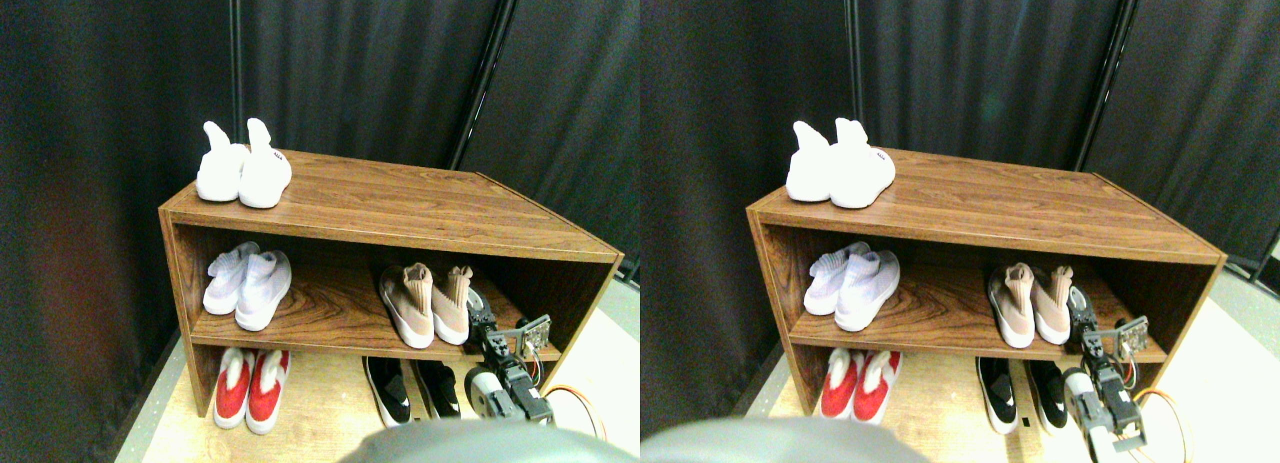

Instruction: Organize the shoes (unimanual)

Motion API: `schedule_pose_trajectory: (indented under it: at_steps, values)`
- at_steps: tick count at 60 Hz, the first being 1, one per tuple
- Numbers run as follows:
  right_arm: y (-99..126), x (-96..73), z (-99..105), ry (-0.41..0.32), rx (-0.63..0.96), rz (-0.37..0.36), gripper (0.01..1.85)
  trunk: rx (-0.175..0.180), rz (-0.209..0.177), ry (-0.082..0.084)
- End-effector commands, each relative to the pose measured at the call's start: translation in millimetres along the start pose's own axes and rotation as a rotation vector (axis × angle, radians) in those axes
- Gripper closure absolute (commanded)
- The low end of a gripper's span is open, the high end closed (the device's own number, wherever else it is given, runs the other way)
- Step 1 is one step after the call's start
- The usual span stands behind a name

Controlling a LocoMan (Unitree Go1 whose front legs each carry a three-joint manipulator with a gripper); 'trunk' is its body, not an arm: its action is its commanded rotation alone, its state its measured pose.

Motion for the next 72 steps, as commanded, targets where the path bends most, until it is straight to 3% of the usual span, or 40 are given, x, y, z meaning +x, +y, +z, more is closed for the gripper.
schedule_pose_trajectory:
  at_steps: [1, 20, 40, 72]
  values:
    - [2.0, -1.1, -2.5, 0.017, 0.021, 0.014, 1.8, -0.019, 0.01, 0.022]
    - [3.9, -6.1, -2.6, 0.012, 0.025, 0.037, 1.8, -0.019, 0.009, 0.023]
    - [3.4, -12.6, -10.5, 0.006, 0.06, 0.015, 1.8, -0.022, -0.001, 0.031]
    - [5.9, -5.0, -1.5, -0.015, 0.007, 0.037, 1.8, -0.013, -0.011, 0.032]
